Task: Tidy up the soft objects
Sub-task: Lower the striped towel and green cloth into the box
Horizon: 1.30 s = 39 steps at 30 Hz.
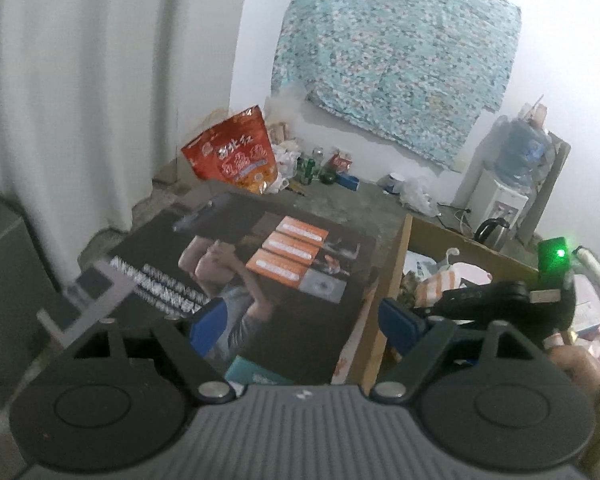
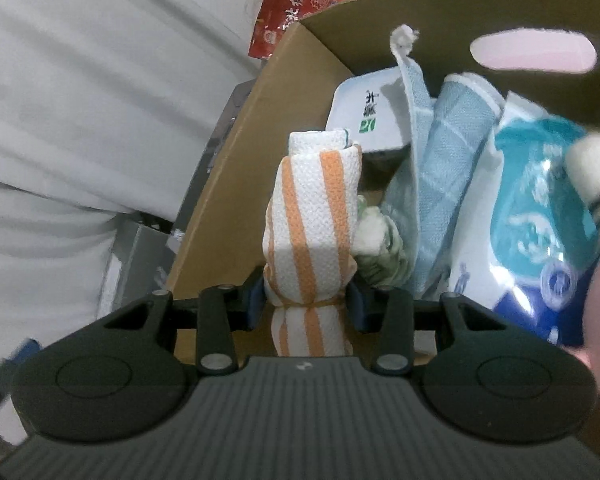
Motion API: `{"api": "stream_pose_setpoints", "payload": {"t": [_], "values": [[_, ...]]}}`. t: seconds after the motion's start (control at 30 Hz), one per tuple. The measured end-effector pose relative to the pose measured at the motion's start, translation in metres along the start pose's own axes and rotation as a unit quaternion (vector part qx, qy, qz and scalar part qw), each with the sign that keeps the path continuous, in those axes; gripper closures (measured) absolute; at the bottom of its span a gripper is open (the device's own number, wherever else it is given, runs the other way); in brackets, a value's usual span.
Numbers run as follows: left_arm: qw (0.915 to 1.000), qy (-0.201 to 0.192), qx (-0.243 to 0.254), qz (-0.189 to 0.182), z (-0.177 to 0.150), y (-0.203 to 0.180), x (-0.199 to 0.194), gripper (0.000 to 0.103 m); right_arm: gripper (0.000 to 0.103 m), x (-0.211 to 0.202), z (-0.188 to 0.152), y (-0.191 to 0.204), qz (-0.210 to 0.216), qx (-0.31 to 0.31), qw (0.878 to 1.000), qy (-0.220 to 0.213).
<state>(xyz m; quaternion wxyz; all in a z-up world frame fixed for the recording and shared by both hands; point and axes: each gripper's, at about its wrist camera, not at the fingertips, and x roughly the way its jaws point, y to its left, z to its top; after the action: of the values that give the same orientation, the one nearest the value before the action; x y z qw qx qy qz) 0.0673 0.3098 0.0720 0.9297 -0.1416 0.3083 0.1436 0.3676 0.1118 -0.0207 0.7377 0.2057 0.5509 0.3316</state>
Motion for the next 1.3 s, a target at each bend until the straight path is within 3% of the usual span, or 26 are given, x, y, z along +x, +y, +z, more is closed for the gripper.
{"api": "stream_pose_setpoints", "payload": {"t": [0.27,0.5,0.63,0.67,0.73,1.03,1.2,1.3], "values": [[0.9998,-0.016,-0.012,0.004,-0.024,0.010,-0.016,0.019,0.061,-0.001,-0.040,0.007,0.006,-0.006,0.997,0.078],[0.9997,-0.001,-0.026,0.003,-0.040,0.013,-0.019,0.019,0.059,0.032,-0.053,0.004,-0.004,0.028,0.995,0.096],[0.9996,0.008,-0.027,0.005,-0.048,0.012,-0.022,0.019,0.052,0.040,-0.057,0.004,-0.007,0.048,0.994,0.098],[0.9996,0.009,-0.026,0.004,-0.050,0.011,-0.023,0.019,0.046,0.038,-0.057,0.003,-0.004,0.053,0.994,0.096],[0.9996,0.009,-0.025,0.005,-0.052,0.010,-0.025,0.019,0.037,0.025,-0.055,-0.001,0.002,0.058,0.994,0.089],[0.9997,0.003,-0.023,0.000,-0.056,-0.002,-0.040,0.018,0.031,-0.038,-0.052,0.005,0.034,0.039,0.996,0.067],[0.9997,-0.013,-0.008,-0.019,-0.059,-0.026,-0.058,0.015,0.026,-0.108,-0.070,0.008,0.085,0.020,0.996,0.028],[0.9986,-0.020,0.009,-0.049,-0.063,-0.046,-0.066,0.010,0.024,-0.157,-0.088,0.001,0.115,0.015,0.993,-0.013]]}}
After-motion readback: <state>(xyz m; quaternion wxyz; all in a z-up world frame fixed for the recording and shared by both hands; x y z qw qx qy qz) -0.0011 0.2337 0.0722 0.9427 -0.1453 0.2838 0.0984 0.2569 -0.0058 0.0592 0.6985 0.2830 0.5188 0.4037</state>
